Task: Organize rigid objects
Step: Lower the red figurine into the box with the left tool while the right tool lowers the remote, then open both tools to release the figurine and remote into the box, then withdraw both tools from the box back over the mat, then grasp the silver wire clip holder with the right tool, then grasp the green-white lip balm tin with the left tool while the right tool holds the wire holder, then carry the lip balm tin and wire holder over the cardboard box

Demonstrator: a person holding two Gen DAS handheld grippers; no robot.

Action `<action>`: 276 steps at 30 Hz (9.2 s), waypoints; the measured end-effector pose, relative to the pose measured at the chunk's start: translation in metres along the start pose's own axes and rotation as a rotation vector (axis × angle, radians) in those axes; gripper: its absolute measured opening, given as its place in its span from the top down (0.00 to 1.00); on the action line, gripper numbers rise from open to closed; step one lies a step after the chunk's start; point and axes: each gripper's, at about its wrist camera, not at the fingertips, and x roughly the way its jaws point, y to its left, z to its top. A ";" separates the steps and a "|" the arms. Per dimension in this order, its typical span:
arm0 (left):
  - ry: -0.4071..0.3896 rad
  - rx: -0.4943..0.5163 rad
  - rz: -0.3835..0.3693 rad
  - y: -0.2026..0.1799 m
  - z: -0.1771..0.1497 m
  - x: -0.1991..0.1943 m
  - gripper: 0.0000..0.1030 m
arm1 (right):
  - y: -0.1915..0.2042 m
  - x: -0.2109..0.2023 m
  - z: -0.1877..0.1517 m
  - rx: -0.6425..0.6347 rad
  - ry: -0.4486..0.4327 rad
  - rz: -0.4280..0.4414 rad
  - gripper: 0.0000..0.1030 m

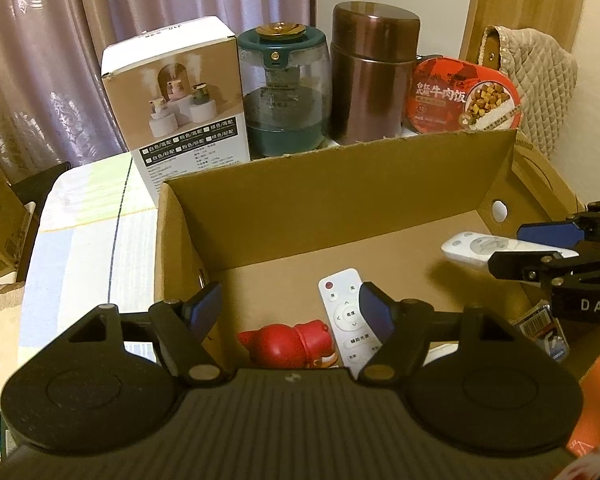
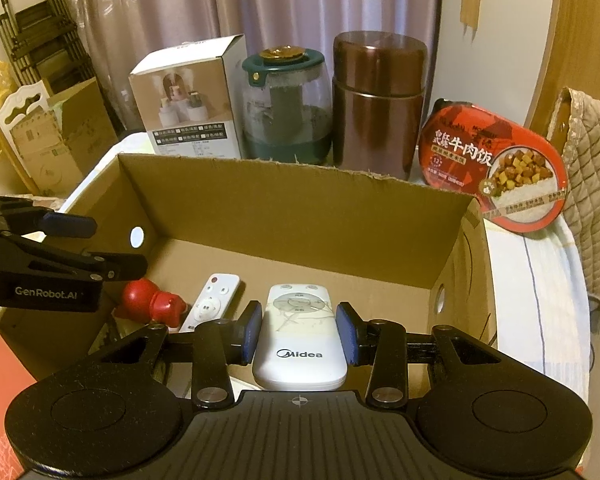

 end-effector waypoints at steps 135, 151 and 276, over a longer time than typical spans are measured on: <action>-0.065 -0.129 0.042 0.020 -0.263 -0.139 0.31 | 0.145 -0.084 -0.238 -0.086 -0.114 0.137 0.29; -0.055 -0.100 0.009 0.015 -0.257 -0.125 0.31 | 0.151 -0.040 -0.236 -0.188 -0.096 0.135 0.38; -0.178 -0.055 -0.136 -0.086 -0.178 -0.177 0.74 | 0.038 -0.183 -0.188 0.178 -0.257 -0.061 0.51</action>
